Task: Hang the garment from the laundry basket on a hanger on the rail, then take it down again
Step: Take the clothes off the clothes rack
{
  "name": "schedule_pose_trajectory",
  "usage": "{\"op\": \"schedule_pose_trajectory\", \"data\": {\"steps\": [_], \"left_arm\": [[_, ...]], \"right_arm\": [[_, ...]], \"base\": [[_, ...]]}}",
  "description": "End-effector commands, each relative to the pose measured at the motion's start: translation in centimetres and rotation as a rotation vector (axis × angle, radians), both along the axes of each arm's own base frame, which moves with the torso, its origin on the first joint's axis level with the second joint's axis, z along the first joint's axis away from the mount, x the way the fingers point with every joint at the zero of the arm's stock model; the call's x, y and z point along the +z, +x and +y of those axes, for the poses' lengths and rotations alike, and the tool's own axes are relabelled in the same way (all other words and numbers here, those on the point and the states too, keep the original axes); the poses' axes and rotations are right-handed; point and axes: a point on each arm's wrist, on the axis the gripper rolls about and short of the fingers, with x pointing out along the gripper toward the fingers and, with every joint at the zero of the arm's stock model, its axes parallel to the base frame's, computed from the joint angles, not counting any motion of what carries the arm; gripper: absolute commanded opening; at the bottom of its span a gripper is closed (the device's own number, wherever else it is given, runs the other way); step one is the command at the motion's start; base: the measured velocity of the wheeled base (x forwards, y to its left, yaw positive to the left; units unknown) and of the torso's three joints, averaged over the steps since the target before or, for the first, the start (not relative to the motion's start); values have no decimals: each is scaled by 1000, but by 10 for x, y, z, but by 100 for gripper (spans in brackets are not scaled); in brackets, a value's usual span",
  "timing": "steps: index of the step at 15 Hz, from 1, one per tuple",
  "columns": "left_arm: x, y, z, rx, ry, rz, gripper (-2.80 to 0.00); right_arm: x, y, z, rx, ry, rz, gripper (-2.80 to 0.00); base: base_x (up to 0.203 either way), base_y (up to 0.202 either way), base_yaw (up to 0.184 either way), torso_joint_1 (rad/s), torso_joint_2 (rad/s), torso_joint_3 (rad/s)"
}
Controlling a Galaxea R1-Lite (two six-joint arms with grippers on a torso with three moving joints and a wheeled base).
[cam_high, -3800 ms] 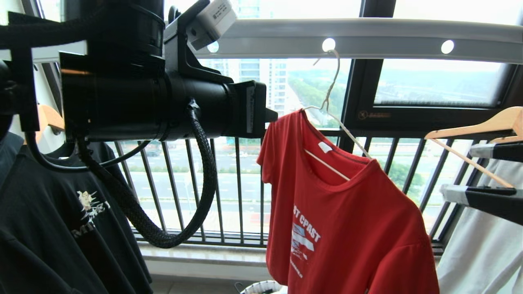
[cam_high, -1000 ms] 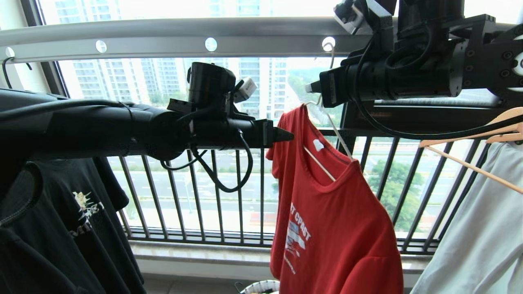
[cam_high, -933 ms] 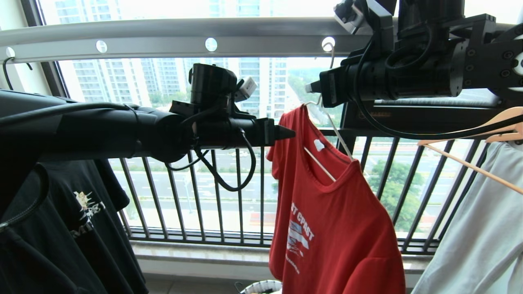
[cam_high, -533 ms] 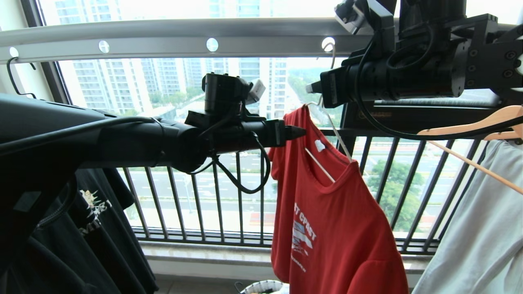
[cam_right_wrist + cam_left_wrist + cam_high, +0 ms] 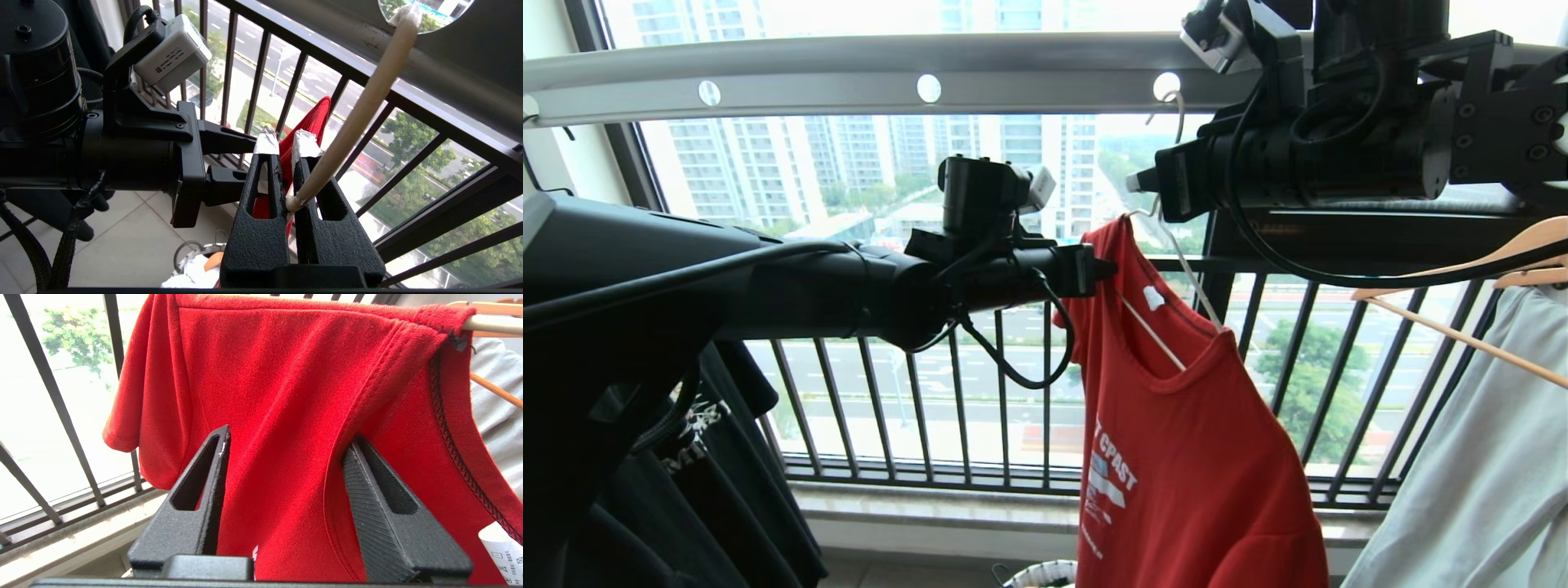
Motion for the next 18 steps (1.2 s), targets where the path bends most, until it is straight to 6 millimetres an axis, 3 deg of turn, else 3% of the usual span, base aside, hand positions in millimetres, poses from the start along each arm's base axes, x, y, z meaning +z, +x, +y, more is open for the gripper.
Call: {"op": "schedule_pose_trajectory", "data": {"steps": [1, 6, 18], "left_arm": [[0, 0, 0, 1, -2, 0, -280], [7, 8, -2, 106, -90, -72, -280], [-7, 31, -2, 212, -33, -11, -280]], "right_arm": [[1, -2, 1, 4, 1, -1, -280], [1, -5, 0, 8, -2, 1, -280], [4, -8, -2, 8, 2, -7, -280]], "base": [[0, 0, 0, 0, 0, 0], [0, 0, 0, 0, 0, 0], [0, 0, 0, 0, 0, 0]]}}
